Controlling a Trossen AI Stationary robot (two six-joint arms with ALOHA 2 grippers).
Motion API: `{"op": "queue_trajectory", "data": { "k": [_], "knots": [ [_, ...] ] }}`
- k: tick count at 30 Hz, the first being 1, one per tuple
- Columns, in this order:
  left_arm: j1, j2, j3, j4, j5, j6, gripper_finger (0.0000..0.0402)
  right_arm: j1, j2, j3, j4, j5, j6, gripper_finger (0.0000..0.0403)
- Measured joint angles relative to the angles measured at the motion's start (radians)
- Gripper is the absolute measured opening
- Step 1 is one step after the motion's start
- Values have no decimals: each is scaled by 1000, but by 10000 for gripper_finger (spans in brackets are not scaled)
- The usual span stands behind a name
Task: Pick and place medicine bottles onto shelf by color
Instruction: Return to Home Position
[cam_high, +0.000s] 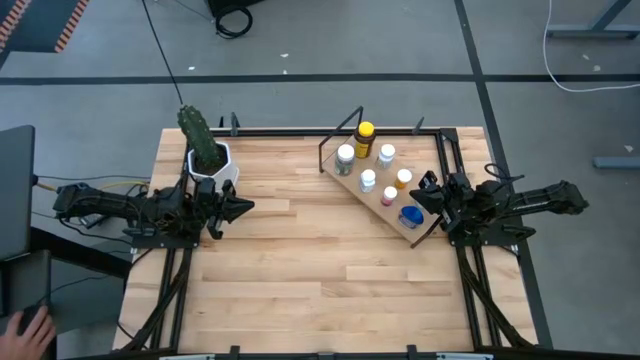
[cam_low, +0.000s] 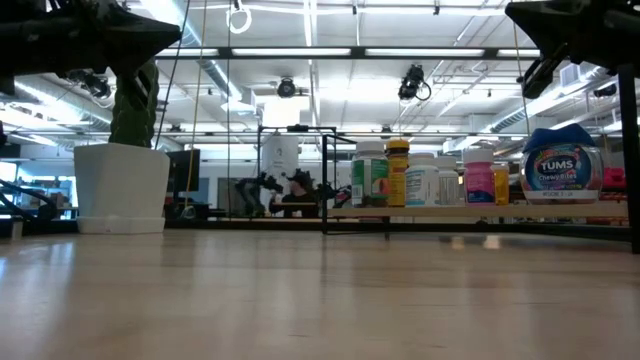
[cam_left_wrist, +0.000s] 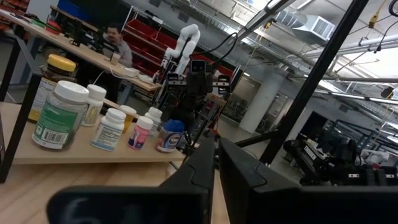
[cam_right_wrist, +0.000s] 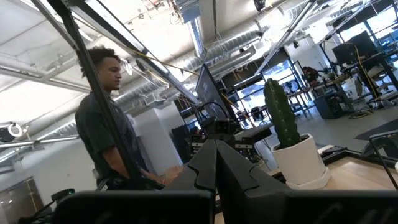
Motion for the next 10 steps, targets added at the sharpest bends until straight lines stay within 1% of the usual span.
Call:
{"op": "queue_trajectory", "data": {
  "k": [5,10],
  "knots": [
    [0,0,0,0,0,0,23,0,0,0,0,0,0,10],
    [0,0,0,0,0,0,30,0,0,0,0,0,0,10]
  ]
}}
